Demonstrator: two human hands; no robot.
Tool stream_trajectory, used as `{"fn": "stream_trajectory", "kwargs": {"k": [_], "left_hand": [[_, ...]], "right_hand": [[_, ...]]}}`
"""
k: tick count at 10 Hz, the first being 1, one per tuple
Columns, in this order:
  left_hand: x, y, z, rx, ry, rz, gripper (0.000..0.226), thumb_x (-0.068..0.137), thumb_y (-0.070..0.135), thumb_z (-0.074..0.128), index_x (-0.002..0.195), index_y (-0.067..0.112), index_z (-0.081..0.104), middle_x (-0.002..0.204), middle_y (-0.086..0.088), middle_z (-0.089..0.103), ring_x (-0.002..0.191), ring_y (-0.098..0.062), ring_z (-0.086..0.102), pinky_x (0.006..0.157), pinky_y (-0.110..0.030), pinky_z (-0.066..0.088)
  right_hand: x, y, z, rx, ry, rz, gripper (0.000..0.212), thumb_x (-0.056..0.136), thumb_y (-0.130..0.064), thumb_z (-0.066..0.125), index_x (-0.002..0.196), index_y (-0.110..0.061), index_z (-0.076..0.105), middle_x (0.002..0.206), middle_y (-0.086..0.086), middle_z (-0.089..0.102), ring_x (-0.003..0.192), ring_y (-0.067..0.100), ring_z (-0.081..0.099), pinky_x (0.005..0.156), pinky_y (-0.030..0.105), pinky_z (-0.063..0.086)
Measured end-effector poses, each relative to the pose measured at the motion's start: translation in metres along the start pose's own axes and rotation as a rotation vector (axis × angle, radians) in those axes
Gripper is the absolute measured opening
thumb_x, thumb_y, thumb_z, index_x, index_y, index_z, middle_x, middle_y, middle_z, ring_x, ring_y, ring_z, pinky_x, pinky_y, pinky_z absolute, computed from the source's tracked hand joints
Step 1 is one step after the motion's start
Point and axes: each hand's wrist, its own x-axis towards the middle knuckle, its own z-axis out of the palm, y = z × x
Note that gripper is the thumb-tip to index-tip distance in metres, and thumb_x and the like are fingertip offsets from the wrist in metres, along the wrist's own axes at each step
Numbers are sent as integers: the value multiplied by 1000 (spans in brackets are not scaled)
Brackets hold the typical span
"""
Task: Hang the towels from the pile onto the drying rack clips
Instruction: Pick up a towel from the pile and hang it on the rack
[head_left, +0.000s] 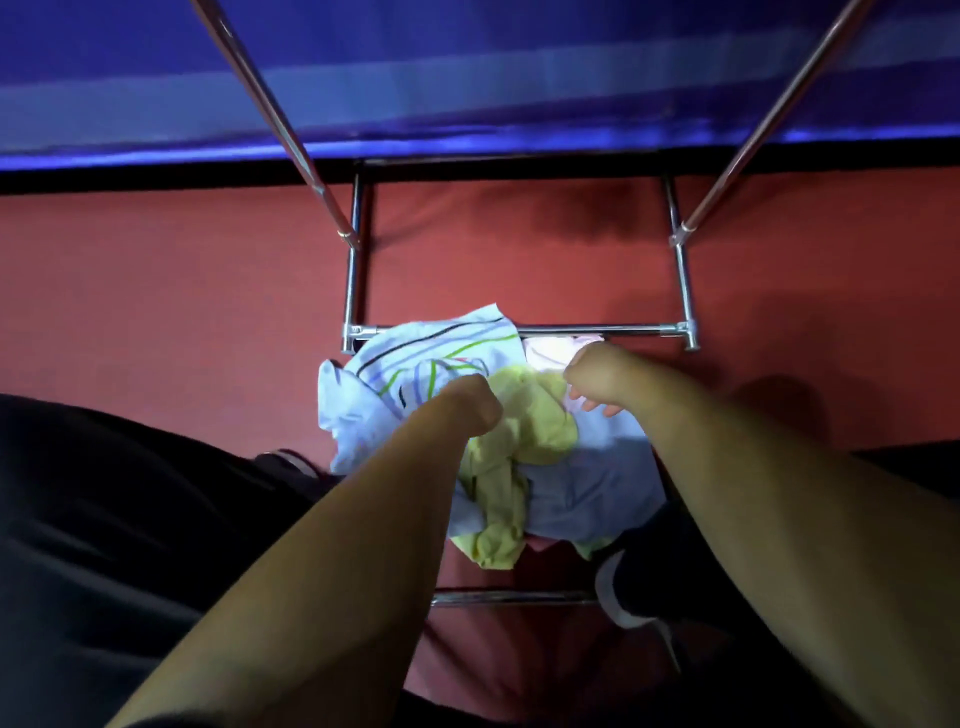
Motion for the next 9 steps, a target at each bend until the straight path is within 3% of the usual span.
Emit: {"fn": "stream_trajectory", "kwargs": {"k": [1, 2, 3, 4, 5, 6, 7, 8, 9], "left_hand": [[7, 1, 44, 208, -127, 24, 43, 106, 17, 51, 147, 7, 56, 151, -15, 56, 137, -33, 56, 112, -37, 44], [18, -8, 74, 227, -234, 14, 44, 102, 22, 52, 146, 16, 59, 150, -12, 57, 137, -33, 57, 114, -41, 46], [19, -19, 78, 132, -217, -75, 43, 96, 23, 57, 138, 18, 66, 141, -12, 63, 130, -33, 61, 107, -38, 52], [31, -28, 75, 12, -131, -94, 41, 94, 23, 58, 132, 16, 70, 134, -12, 66, 125, -32, 63, 98, -37, 52], [39, -29, 58, -10, -15, -89, 33, 94, 26, 64, 123, 17, 77, 126, -8, 72, 118, -29, 66, 100, -33, 52], [48, -25, 49, -21, -37, -23, 30, 93, 23, 73, 121, 14, 79, 122, -6, 75, 115, -27, 70, 102, -34, 54], [57, -21, 56, -83, -109, -52, 41, 94, 31, 74, 132, 18, 72, 136, -5, 68, 127, -27, 60, 110, -35, 46], [55, -22, 75, -126, -66, -94, 45, 91, 28, 73, 134, 19, 67, 133, -7, 65, 128, -29, 55, 109, -36, 41], [54, -23, 82, -256, -31, -208, 45, 84, 23, 79, 127, 13, 73, 124, -10, 70, 121, -28, 64, 103, -36, 54]], "right_hand": [[15, 0, 18, -29, 9, -12, 15, 87, -13, 60, 97, -9, 70, 96, 8, 77, 79, 25, 77, 67, 33, 64], [20, -5, 35, -83, -81, -41, 12, 100, -12, 60, 109, -18, 65, 112, 12, 71, 92, 30, 66, 73, 33, 56], [30, -4, 50, -304, -155, -115, 19, 107, -8, 52, 110, -1, 69, 136, 22, 64, 124, 38, 63, 102, 42, 51], [50, -5, 56, -341, -162, -109, 38, 107, -9, 51, 143, -4, 62, 146, 19, 60, 135, 37, 58, 114, 45, 45], [39, -13, 52, -380, -153, -137, 48, 107, -7, 45, 154, -13, 53, 156, 15, 52, 139, 34, 54, 115, 39, 45], [31, -13, 53, -380, -173, -152, 57, 109, -5, 37, 163, -24, 41, 168, 8, 38, 145, 30, 46, 114, 34, 39], [39, -9, 60, -377, -185, -155, 62, 108, -6, 38, 165, -31, 38, 168, 8, 37, 144, 32, 47, 112, 35, 41], [39, -8, 64, -344, -201, -121, 67, 106, -5, 40, 167, -30, 31, 167, 11, 39, 143, 34, 49, 110, 36, 44], [39, -4, 62, -316, -179, -128, 70, 105, -5, 40, 170, -24, 22, 163, 14, 43, 125, 30, 57, 72, 25, 48]]}}
